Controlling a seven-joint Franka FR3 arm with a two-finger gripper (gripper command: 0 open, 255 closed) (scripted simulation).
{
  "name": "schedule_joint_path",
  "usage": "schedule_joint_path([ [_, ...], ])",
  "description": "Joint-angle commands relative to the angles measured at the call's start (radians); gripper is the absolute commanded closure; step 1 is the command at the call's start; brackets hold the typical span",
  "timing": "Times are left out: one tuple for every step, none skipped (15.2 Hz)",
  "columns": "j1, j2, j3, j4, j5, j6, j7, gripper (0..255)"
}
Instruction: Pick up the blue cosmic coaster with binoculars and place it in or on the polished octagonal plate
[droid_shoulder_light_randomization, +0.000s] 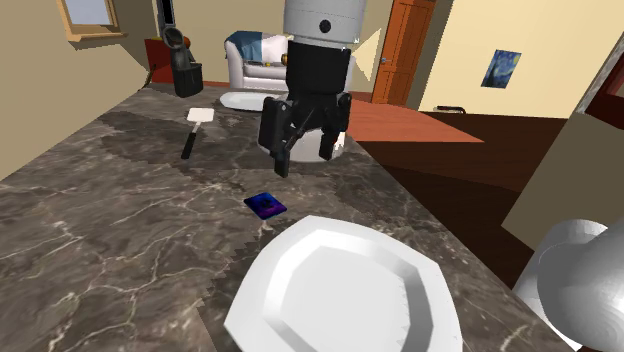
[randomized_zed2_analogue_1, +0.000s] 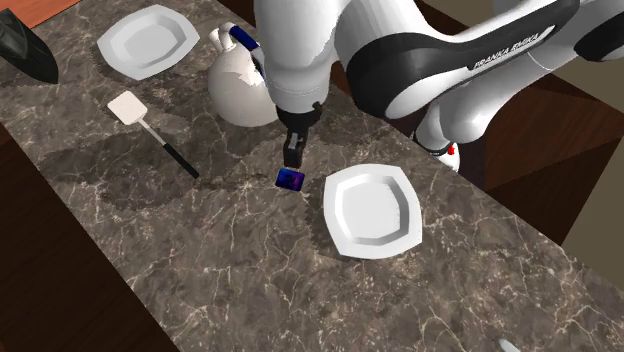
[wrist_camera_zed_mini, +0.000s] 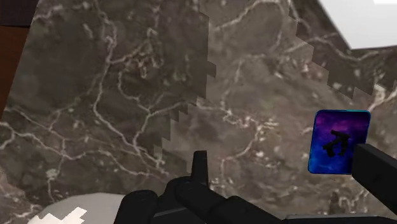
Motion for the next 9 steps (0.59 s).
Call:
schedule_joint_path([
  [0.001, 0.068, 0.045, 0.058, -0.012, 0.001, 0.064, 0],
  [0.003, 0.104, 0.068, 0.09, -0.022, 0.001, 0.097, 0],
  [0.005, 0.141, 0.09, 0.122, -0.035, -0.001, 0.131, 0],
  [0.008, 0.176, 0.11, 0.153, -0.048, -0.002, 0.161, 0],
  [0.01, 0.174, 0.109, 0.137, -0.046, 0.011, 0.16, 0],
  [0.01, 0.172, 0.109, 0.122, -0.045, 0.025, 0.159, 0],
  [0.011, 0.17, 0.11, 0.107, -0.044, 0.038, 0.158, 0],
  [0.012, 0.169, 0.11, 0.093, -0.043, 0.052, 0.158, 0],
  [0.012, 0.168, 0.111, 0.078, -0.042, 0.065, 0.157, 0],
])
